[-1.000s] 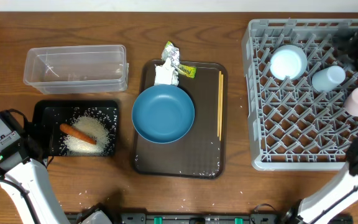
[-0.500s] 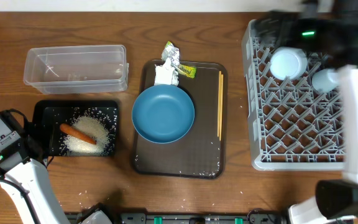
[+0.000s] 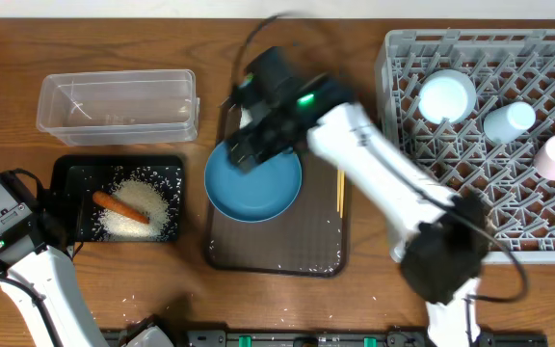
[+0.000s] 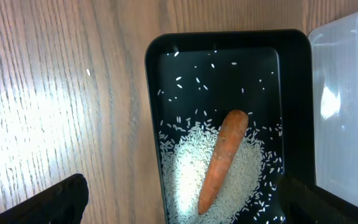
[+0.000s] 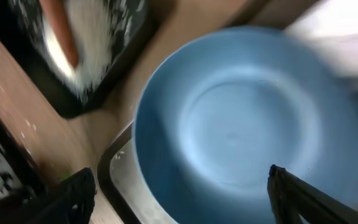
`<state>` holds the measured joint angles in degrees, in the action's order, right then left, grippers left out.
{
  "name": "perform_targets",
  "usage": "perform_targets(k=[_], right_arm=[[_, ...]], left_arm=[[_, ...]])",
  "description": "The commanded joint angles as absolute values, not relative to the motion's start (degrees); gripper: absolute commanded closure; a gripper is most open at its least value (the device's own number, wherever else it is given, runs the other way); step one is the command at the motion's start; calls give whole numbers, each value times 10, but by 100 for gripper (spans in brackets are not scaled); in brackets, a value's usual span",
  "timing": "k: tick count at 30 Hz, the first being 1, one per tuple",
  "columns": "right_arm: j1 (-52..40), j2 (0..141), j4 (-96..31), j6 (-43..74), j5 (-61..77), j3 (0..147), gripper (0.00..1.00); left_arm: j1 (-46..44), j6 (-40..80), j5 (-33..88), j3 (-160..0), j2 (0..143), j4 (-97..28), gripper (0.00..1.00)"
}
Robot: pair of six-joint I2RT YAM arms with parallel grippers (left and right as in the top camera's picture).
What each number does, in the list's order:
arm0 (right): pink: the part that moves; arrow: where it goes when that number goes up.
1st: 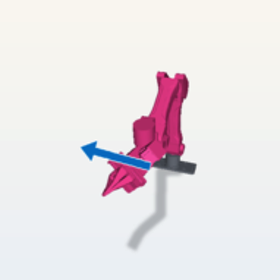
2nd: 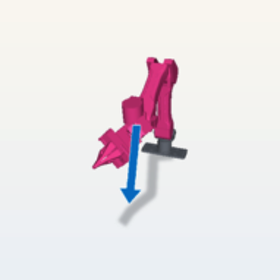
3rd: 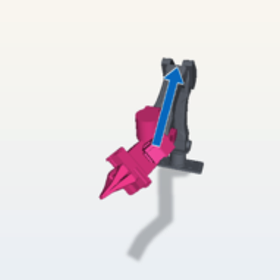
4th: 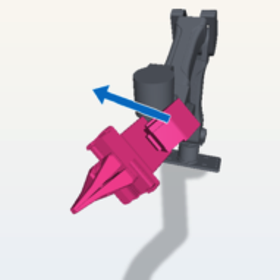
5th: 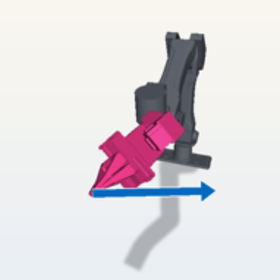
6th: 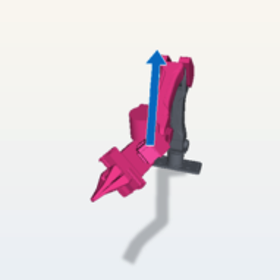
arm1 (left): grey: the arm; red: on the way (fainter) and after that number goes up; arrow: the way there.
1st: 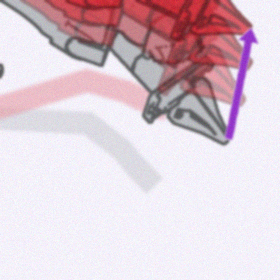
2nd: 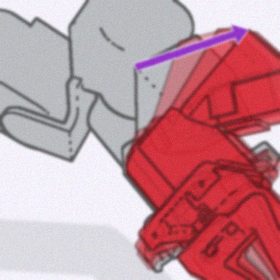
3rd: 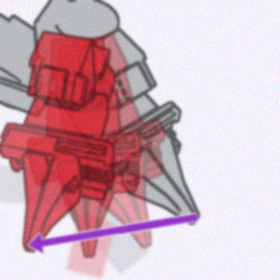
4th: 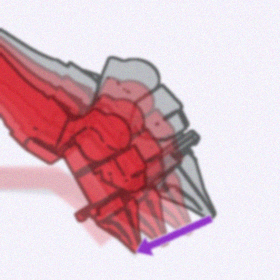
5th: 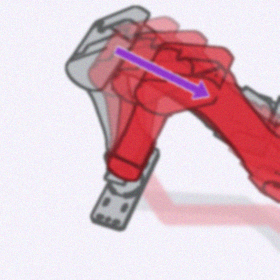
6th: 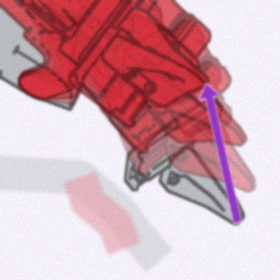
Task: Sort waste into correct bins and load items into the dishwasher rack
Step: 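Move the right gripper to the blue plate and grasp its rim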
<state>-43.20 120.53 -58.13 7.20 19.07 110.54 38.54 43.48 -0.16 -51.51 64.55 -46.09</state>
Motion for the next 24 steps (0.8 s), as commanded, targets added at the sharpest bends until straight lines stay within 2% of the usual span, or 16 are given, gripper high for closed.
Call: perform_targets(k=[1, 6, 12, 24], right_arm=[[-467, 1236, -584, 49, 180, 1101, 17], [-520, 1258, -592, 38, 154, 1101, 29], [-566, 1277, -600, 38, 49, 1100, 28], [-581, 1326, -592, 61, 32, 1100, 57]], left_arm=[[388, 434, -4, -527, 648, -462, 2], [388, 434, -4, -527, 648, -462, 2], [388, 434, -4, -527, 648, -463, 2], [388, 434, -4, -527, 648, -462, 2]])
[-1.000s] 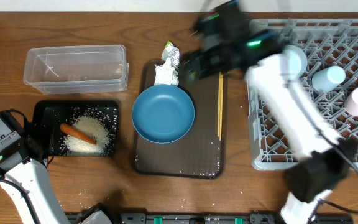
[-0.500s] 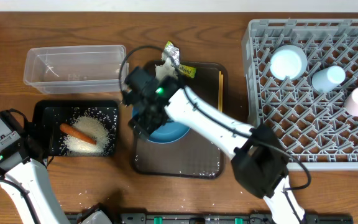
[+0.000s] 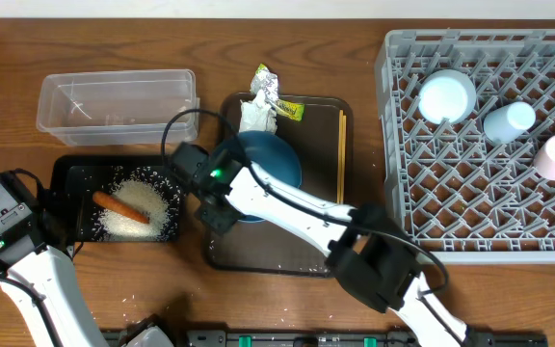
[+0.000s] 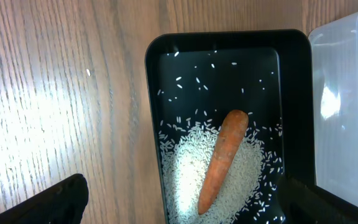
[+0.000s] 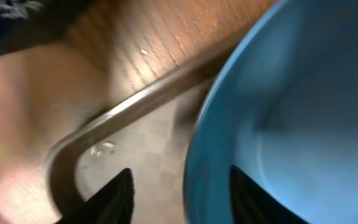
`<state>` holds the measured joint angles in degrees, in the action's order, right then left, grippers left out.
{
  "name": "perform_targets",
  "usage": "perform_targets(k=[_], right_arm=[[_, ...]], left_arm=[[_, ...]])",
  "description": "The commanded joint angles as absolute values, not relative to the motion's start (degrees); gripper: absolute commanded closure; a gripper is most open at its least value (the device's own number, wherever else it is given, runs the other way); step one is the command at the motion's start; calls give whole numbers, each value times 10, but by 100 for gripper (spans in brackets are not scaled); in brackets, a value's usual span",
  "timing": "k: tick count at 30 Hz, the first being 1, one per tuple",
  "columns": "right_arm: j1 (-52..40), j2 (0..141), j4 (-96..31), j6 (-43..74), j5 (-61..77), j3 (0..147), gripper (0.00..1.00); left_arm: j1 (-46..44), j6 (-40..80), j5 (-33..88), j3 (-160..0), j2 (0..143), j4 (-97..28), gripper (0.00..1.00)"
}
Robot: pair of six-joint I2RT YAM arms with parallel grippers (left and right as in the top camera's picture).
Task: Sort waste into correct bins and load items into the dishwasher rack
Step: 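Move the right gripper to the blue plate and grasp its rim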
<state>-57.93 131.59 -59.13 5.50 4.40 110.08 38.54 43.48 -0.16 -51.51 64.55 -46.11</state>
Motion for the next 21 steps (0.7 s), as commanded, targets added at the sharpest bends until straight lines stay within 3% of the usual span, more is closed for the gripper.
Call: perform_targets(k=[1, 9, 21], right_arm=[[-581, 1326, -592, 62, 32, 1100, 60], [-580, 1325, -596, 69, 32, 1104, 99], [-540, 1256, -714, 68, 34, 1272, 99]], left_arm=[[388, 434, -4, -527, 648, -463, 2], [388, 434, -4, -527, 648, -462, 2], [388, 434, -4, -527, 648, -462, 2]])
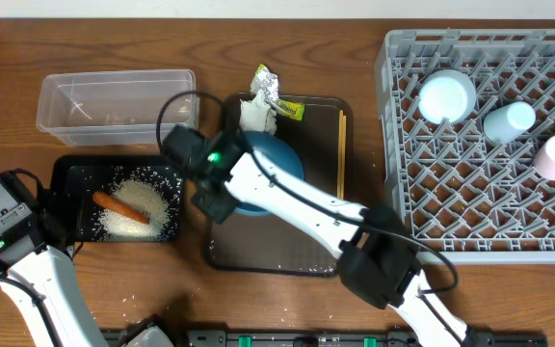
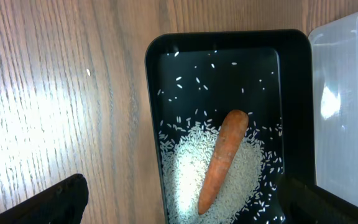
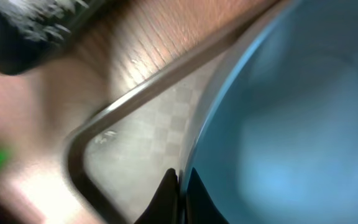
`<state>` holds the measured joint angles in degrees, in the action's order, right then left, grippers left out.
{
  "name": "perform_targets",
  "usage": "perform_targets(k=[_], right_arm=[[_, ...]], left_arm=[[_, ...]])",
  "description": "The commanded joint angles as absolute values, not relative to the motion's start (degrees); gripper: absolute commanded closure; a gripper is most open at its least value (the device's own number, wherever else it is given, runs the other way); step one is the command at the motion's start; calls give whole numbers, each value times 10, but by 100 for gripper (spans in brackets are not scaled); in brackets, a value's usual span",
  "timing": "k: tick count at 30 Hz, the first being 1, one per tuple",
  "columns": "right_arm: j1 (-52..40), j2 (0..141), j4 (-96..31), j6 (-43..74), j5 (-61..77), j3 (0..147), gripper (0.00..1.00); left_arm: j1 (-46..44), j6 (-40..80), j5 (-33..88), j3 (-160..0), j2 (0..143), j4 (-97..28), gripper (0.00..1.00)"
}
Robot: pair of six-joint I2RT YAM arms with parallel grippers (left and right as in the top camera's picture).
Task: Sort waste into correct bins and load items into the dishwasher rack
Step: 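Move the right gripper to the blue plate and grasp its rim, then lift the blue plate and carry it into the dish rack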
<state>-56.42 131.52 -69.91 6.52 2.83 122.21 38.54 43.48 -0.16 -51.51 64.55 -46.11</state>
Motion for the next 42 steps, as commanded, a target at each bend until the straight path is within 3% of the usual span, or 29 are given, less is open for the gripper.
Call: perform_targets(k=[1, 6, 12, 20, 31, 42], right_arm=[[-527, 1242, -724, 68, 34, 1286, 99], [-421, 1155, -755, 69, 61, 1305, 99], [-224, 1073, -818, 64, 239, 1305, 99], [-5, 1061, -971, -142, 554, 1279, 99], [145, 1059, -973, -285, 733, 1052, 99], [279, 1059, -973, -340, 773, 917, 99]], left_arm=[[388, 434, -4, -527, 648, -462, 2], [388, 434, -4, -527, 648, -462, 2], [388, 434, -4, -527, 648, -462, 2], [388, 434, -4, -527, 648, -462, 2], [388, 434, -4, -527, 648, -462, 2], [388, 434, -4, -527, 648, -463, 2]])
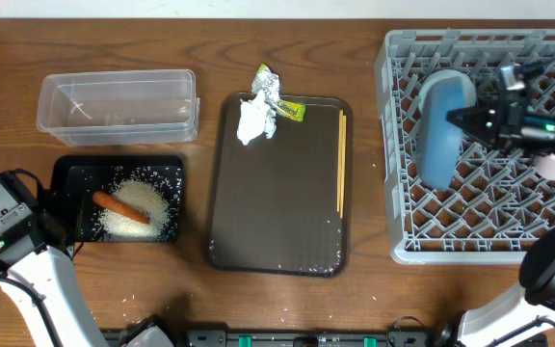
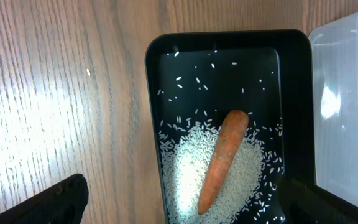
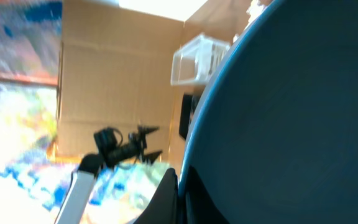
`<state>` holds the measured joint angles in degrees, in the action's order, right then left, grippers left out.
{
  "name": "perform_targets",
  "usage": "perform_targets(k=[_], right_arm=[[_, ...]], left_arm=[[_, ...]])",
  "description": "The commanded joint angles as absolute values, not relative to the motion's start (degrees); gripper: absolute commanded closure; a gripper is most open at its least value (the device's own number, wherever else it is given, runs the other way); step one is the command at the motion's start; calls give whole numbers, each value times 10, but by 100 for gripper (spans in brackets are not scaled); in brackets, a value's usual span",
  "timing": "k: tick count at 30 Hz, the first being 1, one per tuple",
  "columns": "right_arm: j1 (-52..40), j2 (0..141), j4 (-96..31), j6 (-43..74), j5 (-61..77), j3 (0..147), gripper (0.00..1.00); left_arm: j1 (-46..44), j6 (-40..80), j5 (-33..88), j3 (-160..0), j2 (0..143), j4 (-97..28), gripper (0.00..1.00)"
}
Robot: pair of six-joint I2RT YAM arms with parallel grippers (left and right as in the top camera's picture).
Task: Sort waste into correct bins and load items into the dishwasher rack
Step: 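Lift the blue plate and carry it into the dish rack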
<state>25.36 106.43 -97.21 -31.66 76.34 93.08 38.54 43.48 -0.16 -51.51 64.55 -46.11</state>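
Observation:
My right gripper is shut on the rim of a blue bowl, holding it on edge over the left part of the grey dishwasher rack. In the right wrist view the bowl fills the frame, and the gripper pinches its rim. On the brown tray lie a crumpled white paper, a yellow-green wrapper and chopsticks. My left gripper hangs open above the black bin, which holds rice and a carrot.
A clear plastic container stands behind the black bin. A pink cup sits in the rack at the right; other cups there are mostly hidden by the bowl and arm. Rice grains lie on the table's front left.
My right gripper was shut on the bowl's rim at the left of the tray. It now holds the bowl on edge over the rack. The left arm has not moved.
My right gripper was open above the bowl on the tray. Then its fingers stood on either side of the bowl's left rim, and then they were shut on it. The bowl has now left the tray and is over the rack. The left gripper stayed open over the black bin.

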Motion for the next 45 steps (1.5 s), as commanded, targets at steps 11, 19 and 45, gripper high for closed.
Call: perform_targets(k=[11, 19, 45], right_arm=[[334, 1056, -973, -334, 723, 918, 85], [361, 1033, -973, -312, 686, 921, 43], [289, 839, -849, -62, 444, 1049, 69]], left_arm=[[388, 434, -4, -527, 648, -462, 2], [388, 434, -4, -527, 648, -462, 2], [388, 434, -4, -527, 648, -462, 2]])
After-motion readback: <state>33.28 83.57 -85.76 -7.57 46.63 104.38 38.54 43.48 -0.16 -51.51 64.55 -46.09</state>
